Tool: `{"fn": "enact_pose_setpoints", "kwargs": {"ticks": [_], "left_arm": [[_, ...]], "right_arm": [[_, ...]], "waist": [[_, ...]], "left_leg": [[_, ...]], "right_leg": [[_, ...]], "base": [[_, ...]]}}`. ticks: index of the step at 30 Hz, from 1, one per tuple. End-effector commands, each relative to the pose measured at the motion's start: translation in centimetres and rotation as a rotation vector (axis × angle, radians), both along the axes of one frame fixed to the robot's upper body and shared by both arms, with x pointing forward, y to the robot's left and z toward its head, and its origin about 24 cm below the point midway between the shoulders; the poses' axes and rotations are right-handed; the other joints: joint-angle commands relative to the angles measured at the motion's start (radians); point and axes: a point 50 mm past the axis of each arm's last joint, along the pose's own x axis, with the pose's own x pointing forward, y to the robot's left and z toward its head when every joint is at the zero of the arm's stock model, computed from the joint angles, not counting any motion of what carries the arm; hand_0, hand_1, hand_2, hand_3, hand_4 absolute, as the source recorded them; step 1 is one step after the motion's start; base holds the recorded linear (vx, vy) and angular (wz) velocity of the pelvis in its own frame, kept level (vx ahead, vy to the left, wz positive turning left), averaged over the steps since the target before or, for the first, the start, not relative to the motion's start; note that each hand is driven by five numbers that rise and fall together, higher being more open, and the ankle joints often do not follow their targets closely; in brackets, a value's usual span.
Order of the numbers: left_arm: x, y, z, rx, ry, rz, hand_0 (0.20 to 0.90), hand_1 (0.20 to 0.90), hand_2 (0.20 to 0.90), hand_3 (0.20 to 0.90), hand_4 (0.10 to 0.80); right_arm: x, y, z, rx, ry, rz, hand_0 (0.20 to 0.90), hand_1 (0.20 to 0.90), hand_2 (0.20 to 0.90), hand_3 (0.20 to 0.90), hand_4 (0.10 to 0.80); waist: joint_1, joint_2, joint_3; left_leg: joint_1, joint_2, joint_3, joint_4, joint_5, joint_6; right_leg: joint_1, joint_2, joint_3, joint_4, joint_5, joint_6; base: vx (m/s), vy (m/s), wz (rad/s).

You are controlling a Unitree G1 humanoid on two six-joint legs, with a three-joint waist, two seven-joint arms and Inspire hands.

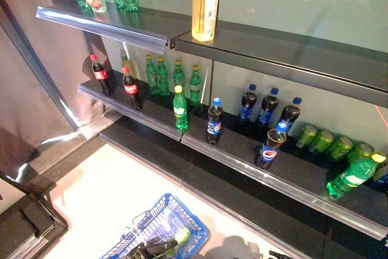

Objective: Pick up the drink and place into the basket.

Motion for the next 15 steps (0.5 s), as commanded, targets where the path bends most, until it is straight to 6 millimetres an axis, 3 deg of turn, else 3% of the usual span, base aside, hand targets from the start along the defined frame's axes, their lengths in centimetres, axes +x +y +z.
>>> {"fn": "enact_pose_setpoints", "kwargs": {"ticks": [1,15], "left_arm": [[0.75,3.41,1.07,0.087,-0.054,-0.052,0.3,0.3,0.3,0.2,0.1],[0.43,3.3,0.95,0.077,-0.047,-0.05,0.3,0.3,0.3,0.2,0.1]], "right_arm": [[0.92,-1.77,0.51,-0.083,0.039,0.057,0.9,0.9,0.9,0.9,0.8],[0.65,-1.75,0.44,-0.087,0.05,0.053,0.9,0.9,0.9,0.9,0.8]], "waist": [[-0.007,0.019,0.019],[-0.008,0.014,0.021]], "left_leg": [[-0.048,-0.043,-0.071,0.003,-0.013,0.038],[-0.045,-0.044,-0.065,0.006,-0.018,0.043]], "right_leg": [[0.076,0.024,-0.028,0.034,-0.122,0.01],[0.075,0.021,-0.025,0.038,-0.122,0.012]], "base": [[0.0,0.0,0.0],[0.012,0.014,0.0]]}}
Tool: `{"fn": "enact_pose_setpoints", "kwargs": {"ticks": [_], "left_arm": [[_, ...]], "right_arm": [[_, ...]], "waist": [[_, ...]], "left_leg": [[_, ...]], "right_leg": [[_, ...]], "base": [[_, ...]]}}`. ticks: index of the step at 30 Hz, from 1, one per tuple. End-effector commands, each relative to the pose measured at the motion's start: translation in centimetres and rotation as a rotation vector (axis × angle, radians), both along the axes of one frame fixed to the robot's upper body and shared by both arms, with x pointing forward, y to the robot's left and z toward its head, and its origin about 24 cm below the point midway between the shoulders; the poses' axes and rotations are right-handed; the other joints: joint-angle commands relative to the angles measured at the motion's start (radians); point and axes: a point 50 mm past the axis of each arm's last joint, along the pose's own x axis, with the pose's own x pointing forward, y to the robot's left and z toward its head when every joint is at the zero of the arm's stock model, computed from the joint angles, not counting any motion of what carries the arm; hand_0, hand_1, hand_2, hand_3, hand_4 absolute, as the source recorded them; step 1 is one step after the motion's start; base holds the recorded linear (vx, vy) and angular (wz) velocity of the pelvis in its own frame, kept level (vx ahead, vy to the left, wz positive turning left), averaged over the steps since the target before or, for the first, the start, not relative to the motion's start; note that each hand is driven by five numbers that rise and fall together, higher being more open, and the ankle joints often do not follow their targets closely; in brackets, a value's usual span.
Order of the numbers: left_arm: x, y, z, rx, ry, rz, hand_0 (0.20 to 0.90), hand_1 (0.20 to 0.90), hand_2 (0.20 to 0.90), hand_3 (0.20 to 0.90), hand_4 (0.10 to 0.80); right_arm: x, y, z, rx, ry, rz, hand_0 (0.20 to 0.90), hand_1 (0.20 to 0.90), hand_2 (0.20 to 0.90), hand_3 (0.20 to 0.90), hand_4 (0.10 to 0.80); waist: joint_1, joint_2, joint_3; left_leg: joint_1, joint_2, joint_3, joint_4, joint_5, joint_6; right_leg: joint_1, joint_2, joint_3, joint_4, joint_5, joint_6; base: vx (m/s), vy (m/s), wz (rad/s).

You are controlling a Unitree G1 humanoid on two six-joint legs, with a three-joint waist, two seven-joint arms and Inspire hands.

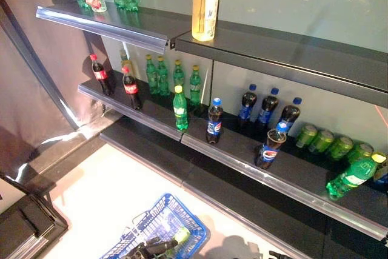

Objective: Pick up the drink and place into the basket.

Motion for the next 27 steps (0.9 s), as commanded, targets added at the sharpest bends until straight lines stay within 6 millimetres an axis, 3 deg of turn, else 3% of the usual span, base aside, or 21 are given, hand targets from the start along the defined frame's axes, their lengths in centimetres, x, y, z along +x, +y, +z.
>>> {"fn": "enact_pose_setpoints", "kwargs": {"ticks": [1,7,13,14,16,18,22,24,25,26,27], "left_arm": [[0.3,3.3,0.9,0.073,-0.044,-0.046,0.3,0.3,0.3,0.2,0.1],[0.0,2.9,0.8,0.055,-0.035,-0.066,0.3,0.3,0.3,0.2,0.1],[0.5,3.7,1.1,0.081,-0.047,-0.088,0.3,0.3,0.3,0.2,0.1],[0.9,4.4,1.4,0.113,-0.056,-0.099,0.3,0.3,0.3,0.2,0.1],[0.9,4.5,1.5,0.117,-0.061,-0.106,0.3,0.3,0.3,0.2,0.1],[1.0,4.8,1.6,0.123,-0.075,-0.091,0.3,0.3,0.3,0.2,0.1],[1.8,4.9,1.9,0.12,-0.097,-0.101,0.3,0.3,0.3,0.2,0.1],[2.2,4.7,1.9,0.119,-0.107,-0.103,0.3,0.3,0.3,0.2,0.1],[2.3,4.6,1.9,0.12,-0.108,-0.089,0.3,0.3,0.3,0.2,0.1],[2.2,4.7,1.9,0.119,-0.107,-0.087,0.3,0.3,0.3,0.2,0.1],[2.2,4.7,1.9,0.12,-0.108,-0.09,0.3,0.3,0.3,0.2,0.1]], "right_arm": [[0.5,-1.8,0.4,-0.093,0.049,0.048,0.9,0.9,0.9,0.9,0.8],[-0.2,-2.1,0.4,-0.107,0.06,0.006,0.9,0.9,0.9,0.9,0.8],[-0.6,-1.8,0.3,-0.087,0.043,-0.042,0.9,0.9,0.9,0.9,0.8],[-0.9,-1.4,0.1,-0.073,0.024,-0.089,0.9,0.9,0.9,0.9,0.8],[-1.0,-1.4,0.1,-0.072,0.016,-0.103,0.9,0.9,0.9,0.9,0.8],[-0.9,-1.5,0.2,-0.07,0.009,-0.106,0.9,0.9,0.9,0.9,0.8],[-0.7,-1.9,0.3,-0.07,0.004,-0.121,0.9,0.9,0.9,0.9,0.8],[-0.1,-2.0,0.4,-0.07,-0.004,-0.12,0.9,0.9,0.9,0.9,0.8],[0.5,-1.9,0.5,-0.072,-0.004,-0.105,0.9,0.9,0.9,0.9,0.8],[0.7,-1.9,0.5,-0.071,-0.002,-0.1,0.9,0.9,0.9,0.9,0.8],[0.8,-1.9,0.5,-0.07,-0.002,-0.099,0.9,0.9,0.9,0.9,0.8]], "waist": [[-0.01,0.013,0.022],[-0.008,-0.013,0.034],[-0.013,-0.044,0.072],[-0.019,-0.066,0.101],[-0.019,-0.072,0.109],[-0.019,-0.07,0.114],[-0.021,-0.049,0.112],[-0.012,-0.035,0.101],[0.0,-0.028,0.092],[0.006,-0.022,0.084],[0.01,-0.02,0.08]], "left_leg": [[-0.045,-0.044,-0.064,0.007,-0.016,0.045],[-0.047,-0.058,-0.062,0.008,-0.024,0.055],[-0.06,-0.068,-0.052,0.015,-0.036,0.072],[-0.07,-0.077,-0.053,0.028,-0.049,0.081],[-0.072,-0.079,-0.045,0.035,-0.056,0.079],[-0.073,-0.071,-0.017,0.04,-0.056,0.08],[-0.08,-0.06,0.023,0.04,-0.045,0.095],[-0.087,-0.053,0.062,0.032,-0.032,0.103],[-0.083,-0.05,0.098,0.02,-0.027,0.104],[-0.068,-0.052,0.094,0.009,-0.048,0.102],[-0.066,-0.05,0.104,0.007,-0.048,0.1]], "right_leg": [[0.074,0.021,-0.021,0.042,-0.124,0.011],[0.066,0.004,-0.016,0.05,-0.112,0.027],[-0.002,-0.031,-0.001,0.086,-0.067,0.073],[-0.05,-0.058,0.003,0.085,-0.008,0.108],[-0.071,-0.079,-0.012,0.09,0.03,0.119],[-0.095,-0.106,-0.036,0.128,0.055,0.125],[-0.098,-0.129,-0.042,0.214,0.042,0.116],[-0.086,-0.159,-0.065,0.273,0.055,0.11],[-0.068,-0.18,-0.108,0.291,0.07,0.109],[-0.052,-0.185,-0.12,0.295,0.057,0.125],[-0.045,-0.186,-0.138,0.289,0.055,0.125]], "base": [[0.031,0.106,-0.01],[0.029,0.143,-0.02],[-0.05,0.05,-0.13],[-0.121,-0.021,-0.42],[-0.111,-0.031,-0.91],[-0.146,-0.024,-1.0],[-0.158,-0.015,-0.46],[-0.246,-0.086,-0.98],[-0.085,-0.099,-1.87],[-0.081,-0.141,-2.24],[-0.024,-0.144,-1.11]]}}
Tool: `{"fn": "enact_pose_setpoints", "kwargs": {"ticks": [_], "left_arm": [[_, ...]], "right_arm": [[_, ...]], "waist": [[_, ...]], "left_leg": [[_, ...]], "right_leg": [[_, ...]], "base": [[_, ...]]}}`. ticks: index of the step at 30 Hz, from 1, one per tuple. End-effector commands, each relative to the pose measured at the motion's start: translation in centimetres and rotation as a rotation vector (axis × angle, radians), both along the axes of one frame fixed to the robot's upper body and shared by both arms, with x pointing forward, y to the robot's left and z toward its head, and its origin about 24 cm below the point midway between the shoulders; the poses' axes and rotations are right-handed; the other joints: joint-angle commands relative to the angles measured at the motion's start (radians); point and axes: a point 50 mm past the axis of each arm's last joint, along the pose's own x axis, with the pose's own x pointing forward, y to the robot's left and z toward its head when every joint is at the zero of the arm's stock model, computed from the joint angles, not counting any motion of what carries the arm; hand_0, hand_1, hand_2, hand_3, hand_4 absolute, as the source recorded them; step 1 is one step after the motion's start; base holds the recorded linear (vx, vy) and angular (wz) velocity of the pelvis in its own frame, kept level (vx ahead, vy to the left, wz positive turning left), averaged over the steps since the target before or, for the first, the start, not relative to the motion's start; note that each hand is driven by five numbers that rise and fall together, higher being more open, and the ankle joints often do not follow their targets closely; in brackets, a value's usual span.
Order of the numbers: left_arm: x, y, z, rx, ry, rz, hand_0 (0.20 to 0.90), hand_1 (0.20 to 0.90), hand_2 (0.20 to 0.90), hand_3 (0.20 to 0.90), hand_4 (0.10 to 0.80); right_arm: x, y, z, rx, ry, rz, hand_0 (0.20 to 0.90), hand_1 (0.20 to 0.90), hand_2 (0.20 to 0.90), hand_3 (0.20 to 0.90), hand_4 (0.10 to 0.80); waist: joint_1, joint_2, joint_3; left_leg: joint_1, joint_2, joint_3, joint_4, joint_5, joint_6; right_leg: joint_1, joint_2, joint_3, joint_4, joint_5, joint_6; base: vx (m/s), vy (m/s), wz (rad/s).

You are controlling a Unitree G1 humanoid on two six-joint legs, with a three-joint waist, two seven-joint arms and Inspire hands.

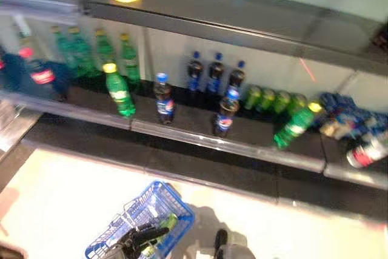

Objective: Pick up the drink and place into the basket.

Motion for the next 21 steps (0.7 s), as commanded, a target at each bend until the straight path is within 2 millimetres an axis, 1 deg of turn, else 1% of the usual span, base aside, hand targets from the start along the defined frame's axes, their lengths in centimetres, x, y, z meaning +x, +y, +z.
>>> {"fn": "enact_pose_setpoints", "kwargs": {"ticks": [1,2,3,4,5,8,9,10,12,13,16,17,18,19,20,21], "left_arm": [[-1.8,2.8,0.3,0.087,0.039,-0.092,0.3,0.3,0.3,0.2,0.1],[-1.9,2.8,0.4,0.089,0.04,-0.093,0.3,0.3,0.3,0.2,0.1],[-2.0,3.1,0.4,0.095,0.045,-0.087,0.3,0.3,0.3,0.2,0.1],[-2.0,3.1,0.4,0.095,0.047,-0.09,0.3,0.3,0.3,0.2,0.1],[-2.0,3.1,0.4,0.092,0.048,-0.091,0.3,0.3,0.3,0.2,0.1],[-1.9,2.4,0.2,0.072,0.038,-0.115,0.3,0.3,0.3,0.2,0.1],[-1.9,2.1,0.2,0.067,0.033,-0.119,0.3,0.3,0.3,0.2,0.1],[-1.8,1.7,0.0,0.066,0.031,-0.114,0.3,0.3,0.3,0.2,0.1],[-1.8,1.7,0.0,0.066,0.032,-0.114,0.3,0.3,0.3,0.2,0.1],[-1.7,1.6,0.0,0.067,0.032,-0.115,0.3,0.3,0.3,0.2,0.1],[-1.8,1.4,-0.1,0.073,0.044,-0.119,0.3,0.3,0.3,0.2,0.1],[-1.9,1.4,-0.2,0.073,0.046,-0.118,0.3,0.3,0.3,0.2,0.1],[-1.9,1.4,-0.2,0.073,0.046,-0.115,0.3,0.3,0.3,0.2,0.1],[-2.0,1.4,-0.2,0.073,0.048,-0.112,0.3,0.3,0.3,0.2,0.1],[-2.2,1.5,-0.2,0.074,0.052,-0.108,0.3,0.3,0.3,0.2,0.1],[-2.6,1.5,-0.3,0.075,0.062,-0.103,0.3,0.3,0.3,0.2,0.1]], "right_arm": [[-2.0,-0.9,-0.2,-0.022,0.059,-0.024,0.9,0.9,0.9,0.9,0.8],[-2.0,-0.8,-0.2,-0.019,0.061,-0.025,0.9,0.9,0.9,0.9,0.8],[-2.1,-0.7,-0.2,-0.016,0.067,-0.017,0.9,0.9,0.9,0.9,0.8],[-2.2,-0.6,-0.3,-0.014,0.07,-0.017,0.9,0.9,0.9,0.9,0.8],[-2.2,-0.6,-0.3,-0.014,0.071,-0.02,0.9,0.9,0.9,0.9,0.8],[-2.2,-0.7,-0.3,-0.023,0.077,-0.015,0.9,0.9,0.9,0.9,0.8],[-2.4,-0.8,-0.3,-0.029,0.08,-0.023,0.9,0.9,0.9,0.9,0.8],[-2.6,-0.9,-0.3,-0.03,0.079,-0.035,0.9,0.9,0.9,0.9,0.8],[-2.7,-0.9,-0.3,-0.029,0.079,-0.035,0.9,0.9,0.9,0.9,0.8],[-2.7,-0.9,-0.3,-0.028,0.078,-0.035,0.9,0.9,0.9,0.9,0.8],[-3.0,-0.9,-0.3,-0.024,0.067,-0.047,0.9,0.9,0.9,0.9,0.8],[-3.0,-0.9,-0.3,-0.026,0.067,-0.046,0.9,0.9,0.9,0.9,0.8],[-2.9,-0.9,-0.3,-0.027,0.065,-0.044,0.9,0.9,0.9,0.9,0.8],[-2.9,-1.0,-0.3,-0.028,0.063,-0.043,0.9,0.9,0.9,0.9,0.8],[-2.9,-1.1,-0.2,-0.031,0.062,-0.04,0.9,0.9,0.9,0.9,0.8],[-2.8,-1.3,-0.1,-0.038,0.058,-0.037,0.9,0.9,0.9,0.9,0.8]], "waist": [[0.019,-0.002,-0.078],[0.021,-0.003,-0.082],[0.027,-0.002,-0.087],[0.027,0.001,-0.092],[0.024,0.005,-0.097],[0.012,0.011,-0.108],[0.004,0.014,-0.114],[-0.008,0.016,-0.119],[-0.01,0.016,-0.12],[-0.013,0.017,-0.122],[-0.032,0.022,-0.13],[-0.034,0.023,-0.131],[-0.036,0.023,-0.129],[-0.038,0.025,-0.131],[-0.04,0.027,-0.131],[-0.04,0.031,-0.13]], "left_leg": [[-0.039,-0.016,-0.014,0.005,-0.018,0.031],[-0.036,-0.016,-0.006,0.003,-0.021,0.029],[-0.03,-0.009,0.013,0.003,-0.015,0.019],[-0.031,-0.002,0.021,0.003,-0.01,0.014],[-0.031,0.014,0.028,0.003,0.004,-0.001],[-0.034,0.048,0.05,0.003,0.032,-0.028],[-0.037,0.063,0.056,0.002,0.044,-0.04],[-0.043,0.072,0.047,0.001,0.051,-0.049],[-0.044,0.074,0.045,0.001,0.052,-0.051],[-0.047,0.079,0.041,0.0,0.057,-0.056],[-0.057,0.104,0.019,0.0,0.075,-0.08],[-0.058,0.107,0.016,0.0,0.076,-0.083],[-0.067,0.113,0.031,-0.002,0.101,-0.079],[-0.068,0.115,0.026,-0.002,0.102,-0.081],[-0.068,0.118,0.012,-0.002,0.104,-0.084],[-0.069,0.121,-0.019,0.006,0.107,-0.089]], "right_leg": [[0.13,-0.187,-0.038,0.169,-0.007,0.068],[0.131,-0.186,-0.058,0.152,-0.003,0.068],[0.149,-0.181,-0.096,0.113,-0.016,0.063],[0.161,-0.156,-0.104,0.084,-0.046,0.055],[0.175,-0.126,-0.11,0.055,-0.073,0.041],[0.194,-0.072,-0.093,0.011,-0.127,0.014],[0.201,-0.054,-0.081,-0.001,-0.148,0.0],[0.204,-0.025,-0.05,-0.015,-0.168,-0.018],[0.205,-0.022,-0.047,-0.017,-0.17,-0.02],[0.206,-0.014,-0.04,-0.019,-0.175,-0.025],[0.209,0.022,-0.016,-0.029,-0.197,-0.048],[0.209,0.027,-0.014,-0.03,-0.2,-0.051],[0.197,0.033,-0.021,-0.028,-0.188,-0.064],[0.197,0.039,-0.016,-0.029,-0.191,-0.068],[0.197,0.049,-0.006,-0.03,-0.196,-0.074],[0.202,0.063,0.012,-0.031,-0.204,-0.085]], "base": [[-0.078,-0.214,-0.58],[-0.086,-0.289,-0.57],[-0.078,-0.292,-0.74],[-0.095,-0.309,-0.96],[-0.102,-0.263,-0.7],[-0.104,-0.203,-0.52],[-0.117,-0.209,-0.29],[-0.09,-0.166,-0.15],[-0.042,-0.083,-0.02],[-0.074,-0.136,-0.04],[-0.12,-0.213,0.06],[-0.142,-0.157,0.16],[-0.108,-0.109,0.04],[-0.11,-0.137,-0.01],[-0.038,-0.192,-0.09],[-0.028,-0.229,-0.11]]}}
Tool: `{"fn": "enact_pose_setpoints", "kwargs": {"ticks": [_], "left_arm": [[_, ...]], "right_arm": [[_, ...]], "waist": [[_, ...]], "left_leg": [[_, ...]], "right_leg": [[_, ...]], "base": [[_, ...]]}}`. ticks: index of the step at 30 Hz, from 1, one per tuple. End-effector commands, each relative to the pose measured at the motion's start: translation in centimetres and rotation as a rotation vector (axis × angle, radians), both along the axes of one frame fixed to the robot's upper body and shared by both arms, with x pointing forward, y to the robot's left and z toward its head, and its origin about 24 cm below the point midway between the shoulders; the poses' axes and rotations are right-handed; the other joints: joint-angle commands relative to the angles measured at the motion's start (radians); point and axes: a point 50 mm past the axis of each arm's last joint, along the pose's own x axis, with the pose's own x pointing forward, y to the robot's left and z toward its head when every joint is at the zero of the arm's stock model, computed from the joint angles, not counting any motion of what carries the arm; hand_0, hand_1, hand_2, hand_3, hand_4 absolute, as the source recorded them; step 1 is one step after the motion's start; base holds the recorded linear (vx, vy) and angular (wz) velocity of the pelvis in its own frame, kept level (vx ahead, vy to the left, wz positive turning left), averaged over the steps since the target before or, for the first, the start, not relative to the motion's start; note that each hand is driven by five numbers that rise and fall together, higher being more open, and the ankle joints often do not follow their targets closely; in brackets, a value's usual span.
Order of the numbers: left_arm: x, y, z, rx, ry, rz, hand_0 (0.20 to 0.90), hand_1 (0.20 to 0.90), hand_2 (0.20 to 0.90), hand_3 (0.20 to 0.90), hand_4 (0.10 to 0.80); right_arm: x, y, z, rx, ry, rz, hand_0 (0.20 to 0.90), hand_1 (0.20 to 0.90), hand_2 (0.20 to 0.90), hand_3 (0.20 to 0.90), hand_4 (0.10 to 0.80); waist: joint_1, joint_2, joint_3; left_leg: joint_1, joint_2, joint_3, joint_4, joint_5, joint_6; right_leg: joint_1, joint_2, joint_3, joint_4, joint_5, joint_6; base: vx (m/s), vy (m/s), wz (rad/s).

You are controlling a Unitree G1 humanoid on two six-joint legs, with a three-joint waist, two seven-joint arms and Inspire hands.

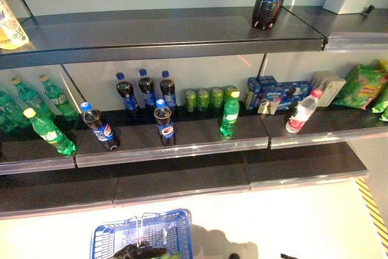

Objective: Pick up the drink and place into the basket.

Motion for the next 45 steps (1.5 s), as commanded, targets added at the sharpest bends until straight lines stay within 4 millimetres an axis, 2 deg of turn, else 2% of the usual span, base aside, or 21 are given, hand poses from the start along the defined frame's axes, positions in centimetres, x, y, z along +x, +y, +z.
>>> {"fn": "enact_pose_setpoints", "kwargs": {"ticks": [1,3,4,5,6,8,9,10,11,12,13,16,22,24,25,27,29,33,39,42,45], "left_arm": [[1.9,0.0,0.5,-0.03,-0.091,0.018,0.3,0.3,0.3,0.2,0.1],[1.6,-0.2,0.4,-0.045,-0.09,0.038,0.3,0.3,0.3,0.2,0.1],[1.3,-0.5,0.3,-0.057,-0.09,0.055,0.3,0.3,0.3,0.2,0.1],[1.1,-0.7,0.2,-0.063,-0.09,0.053,0.3,0.3,0.3,0.2,0.1],[1.1,-0.7,0.2,-0.063,-0.09,0.053,0.3,0.3,0.3,0.2,0.1],[0.8,-1.0,0.1,-0.072,-0.089,0.028,0.3,0.3,0.3,0.2,0.1],[0.8,-1.0,0.1,-0.072,-0.089,0.028,0.3,0.3,0.3,0.2,0.1],[0.7,-1.1,0.0,-0.073,-0.088,0.017,0.3,0.3,0.3,0.2,0.1],[0.4,-1.1,0.0,-0.073,-0.082,-0.001,0.3,0.3,0.3,0.2,0.1],[0.4,-1.0,0.0,-0.071,-0.079,-0.005,0.3,0.3,0.3,0.2,0.1],[0.3,-0.9,0.0,-0.071,-0.074,-0.001,0.3,0.3,0.3,0.2,0.1],[0.0,-0.8,0.0,-0.08,-0.069,0.015,0.3,0.3,0.3,0.2,0.1],[1.0,-0.6,0.3,-0.081,-0.093,0.008,0.3,0.3,0.3,0.2,0.1],[1.9,-0.4,0.6,-0.079,-0.13,0.034,0.3,0.3,0.3,0.2,0.1],[1.9,-0.4,0.6,-0.078,-0.13,0.034,0.3,0.3,0.3,0.2,0.1],[2.4,-0.2,0.8,-0.065,-0.149,0.05,0.3,0.3,0.3,0.2,0.1],[2.6,-0.2,0.8,-0.063,-0.152,0.037,0.3,0.3,0.3,0.2,0.1],[3.6,-0.5,1.0,-0.056,-0.148,0.001,0.3,0.3,0.3,0.2,0.1],[4.2,-0.3,1.2,-0.039,-0.144,0.01,0.3,0.3,0.3,0.2,0.1],[4.1,0.2,1.3,-0.037,-0.136,0.002,0.3,0.3,0.3,0.2,0.1],[4.1,0.4,1.3,-0.033,-0.134,0.01,0.3,0.3,0.3,0.2,0.1]], "right_arm": [[1.0,-0.3,0.2,-0.017,-0.017,-0.018,0.9,0.9,0.9,0.9,0.8],[1.6,-0.6,0.4,-0.034,-0.019,0.01,0.9,0.9,0.9,0.9,0.8],[2.0,-0.9,0.5,-0.05,-0.021,0.024,0.9,0.9,0.9,0.9,0.8],[2.2,-1.1,0.6,-0.057,-0.025,0.028,0.9,0.9,0.9,0.9,0.8],[2.2,-1.1,0.6,-0.057,-0.025,0.028,0.9,0.9,0.9,0.9,0.8],[2.4,-1.4,0.8,-0.064,-0.032,0.023,0.9,0.9,0.9,0.9,0.8],[2.4,-1.4,0.8,-0.064,-0.032,0.023,0.9,0.9,0.9,0.9,0.8],[2.4,-1.4,0.8,-0.065,-0.036,0.016,0.9,0.9,0.9,0.9,0.8],[2.5,-1.4,0.8,-0.066,-0.043,-0.001,0.9,0.9,0.9,0.9,0.8],[2.5,-1.3,0.8,-0.065,-0.043,-0.001,0.9,0.9,0.9,0.9,0.8],[2.6,-1.3,0.8,-0.067,-0.043,0.009,0.9,0.9,0.9,0.9,0.8],[2.8,-1.3,0.9,-0.072,-0.04,0.038,0.9,0.9,0.9,0.9,0.8],[2.0,-0.9,0.6,-0.05,-0.035,0.078,0.9,0.9,0.9,0.9,0.8],[2.0,-0.4,0.4,-0.045,-0.025,0.125,0.9,0.9,0.9,0.9,0.8],[2.0,-0.4,0.4,-0.045,-0.025,0.125,0.9,0.9,0.9,0.9,0.8],[2.7,0.1,0.4,-0.033,-0.038,0.15,0.9,0.9,0.9,0.9,0.8],[3.0,0.2,0.5,-0.027,-0.051,0.143,0.9,0.9,0.9,0.9,0.8],[4.3,-0.1,0.8,-0.018,-0.102,0.084,0.9,0.9,0.9,0.9,0.8],[4.3,-0.7,1.0,-0.021,-0.12,0.014,0.9,0.9,0.9,0.9,0.8],[4.5,-1.1,1.2,-0.026,-0.108,-0.025,0.9,0.9,0.9,0.9,0.8],[4.4,-1.3,1.2,-0.025,-0.103,-0.029,0.9,0.9,0.9,0.9,0.8]], "waist": [[-0.005,-0.016,-0.008],[0.008,-0.013,0.001],[0.029,-0.013,0.01],[0.043,-0.011,0.014],[0.043,-0.011,0.013],[0.058,-0.001,0.022],[0.058,-0.001,0.022],[0.063,0.011,0.025],[0.071,0.04,0.034],[0.075,0.047,0.037],[0.083,0.053,0.045],[0.089,0.053,0.053],[0.065,0.026,0.048],[0.077,0.012,0.05],[0.078,0.011,0.05],[0.106,0.007,0.065],[0.111,0.006,0.072],[0.087,0.004,0.079],[0.068,-0.042,0.064],[0.045,-0.045,0.065],[0.034,-0.041,0.068]], "left_leg": [[-0.082,-0.041,-0.07,-0.072,0.103,-0.022],[-0.091,-0.07,-0.169,-0.027,0.081,-0.018],[-0.112,-0.116,-0.28,0.031,0.043,-0.006],[-0.132,-0.152,-0.326,0.058,0.029,0.004],[-0.133,-0.152,-0.327,0.06,0.027,0.004],[-0.145,-0.196,-0.35,0.069,0.017,0.023],[-0.145,-0.196,-0.35,0.069,0.017,0.023],[-0.144,-0.218,-0.35,0.045,0.025,0.031],[-0.138,-0.26,-0.37,-0.026,0.064,0.039],[-0.145,-0.272,-0.382,-0.044,0.079,0.04],[-0.172,-0.294,-0.425,-0.059,0.106,0.038],[-0.197,-0.319,-0.482,-0.052,0.115,0.047],[-0.147,-0.309,-0.441,-0.067,0.089,0.074],[-0.115,-0.292,-0.396,-0.077,0.073,0.077],[-0.115,-0.292,-0.395,-0.077,0.073,0.078],[-0.114,-0.278,-0.376,-0.067,0.068,0.089],[-0.112,-0.276,-0.373,-0.063,0.064,0.097],[-0.11,-0.273,-0.382,-0.024,0.04,0.111],[-0.115,-0.307,-0.438,0.1,-0.062,0.104],[-0.094,-0.303,-0.462,0.131,-0.103,0.102],[-0.087,-0.298,-0.476,0.143,-0.119,0.106]], "right_leg": [[0.061,0.016,0.076,0.002,-0.089,0.023],[0.063,0.025,0.124,0.001,-0.09,0.011],[0.07,0.024,0.162,-0.003,-0.087,0.006],[0.07,0.023,0.178,-0.005,-0.082,0.003],[0.07,0.023,0.178,-0.005,-0.082,0.004],[0.08,0.023,0.183,-0.005,-0.08,0.006],[0.08,0.023,0.183,-0.005,-0.08,0.006],[0.083,0.032,0.179,-0.002,-0.082,0.008],[0.086,0.057,0.187,0.017,-0.094,0.013],[0.088,0.066,0.196,0.024,-0.1,0.014],[0.096,0.084,0.236,0.035,-0.115,0.014],[0.103,0.106,0.3,0.053,-0.142,0.005],[0.091,0.106,0.293,0.086,-0.158,0.011],[0.062,0.057,0.193,0.172,-0.156,0.034],[0.06,0.056,0.193,0.175,-0.157,0.034],[0.01,-0.008,0.137,0.304,-0.127,0.065],[-0.014,-0.023,0.137,0.349,-0.109,0.071],[-0.038,-0.054,0.207,0.288,-0.076,0.069],[-0.045,-0.135,0.325,0.042,0.068,0.108],[-0.104,-0.137,0.376,-0.03,0.11,0.121],[-0.125,-0.127,0.393,-0.026,0.108,0.119]], "base": [[0.0,-0.198,-0.25],[0.048,-0.13,-0.41],[0.085,-0.149,-0.51],[0.069,-0.111,-0.53],[0.055,-0.082,-0.61],[0.063,-0.057,-0.73],[0.076,-0.053,-0.6],[0.183,-0.079,-0.92],[0.248,-0.082,-1.0],[0.354,-0.057,-0.87],[0.259,-0.004,-0.24],[0.286,0.023,-0.54],[0.298,-0.03,-0.49],[0.336,-0.069,-0.8],[0.128,-0.06,-0.79],[0.119,-0.075,-0.89],[0.078,-0.053,-0.55],[0.129,-0.111,-0.17],[0.165,-0.208,0.39],[0.23,-0.209,0.43],[0.173,-0.163,0.49]]}}
